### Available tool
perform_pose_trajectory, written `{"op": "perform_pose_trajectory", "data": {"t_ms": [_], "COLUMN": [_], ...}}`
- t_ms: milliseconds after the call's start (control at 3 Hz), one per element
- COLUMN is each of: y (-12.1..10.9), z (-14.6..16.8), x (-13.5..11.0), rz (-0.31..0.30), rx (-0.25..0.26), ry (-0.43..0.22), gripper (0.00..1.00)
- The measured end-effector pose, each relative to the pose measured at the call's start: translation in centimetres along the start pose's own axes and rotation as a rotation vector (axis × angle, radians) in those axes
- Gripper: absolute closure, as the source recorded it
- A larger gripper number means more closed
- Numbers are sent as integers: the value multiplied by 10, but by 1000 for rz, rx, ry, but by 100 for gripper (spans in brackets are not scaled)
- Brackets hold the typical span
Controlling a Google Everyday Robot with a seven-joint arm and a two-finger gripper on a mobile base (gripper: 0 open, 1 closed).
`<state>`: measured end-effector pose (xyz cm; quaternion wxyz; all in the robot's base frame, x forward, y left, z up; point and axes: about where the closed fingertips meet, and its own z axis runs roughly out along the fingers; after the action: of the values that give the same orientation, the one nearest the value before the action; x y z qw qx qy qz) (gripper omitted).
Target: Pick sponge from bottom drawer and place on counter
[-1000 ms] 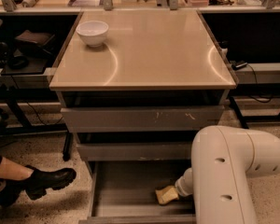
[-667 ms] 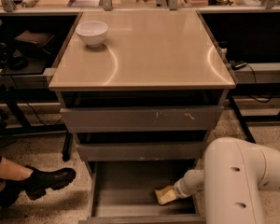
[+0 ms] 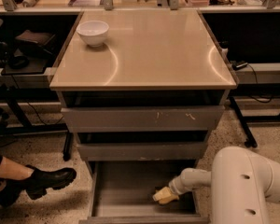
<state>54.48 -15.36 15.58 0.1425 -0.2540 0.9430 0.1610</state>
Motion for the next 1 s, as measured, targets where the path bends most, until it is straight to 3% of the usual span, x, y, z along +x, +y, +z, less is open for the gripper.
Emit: {"op": "perform_pose_trajectory", "data": {"t_ms": [667, 1000], "y": [2, 10], "z": [30, 45], "x": [9, 13], "rz": [49, 34], "rx": [-21, -14], "ry": [-66, -81], "gripper": [0, 0]}}
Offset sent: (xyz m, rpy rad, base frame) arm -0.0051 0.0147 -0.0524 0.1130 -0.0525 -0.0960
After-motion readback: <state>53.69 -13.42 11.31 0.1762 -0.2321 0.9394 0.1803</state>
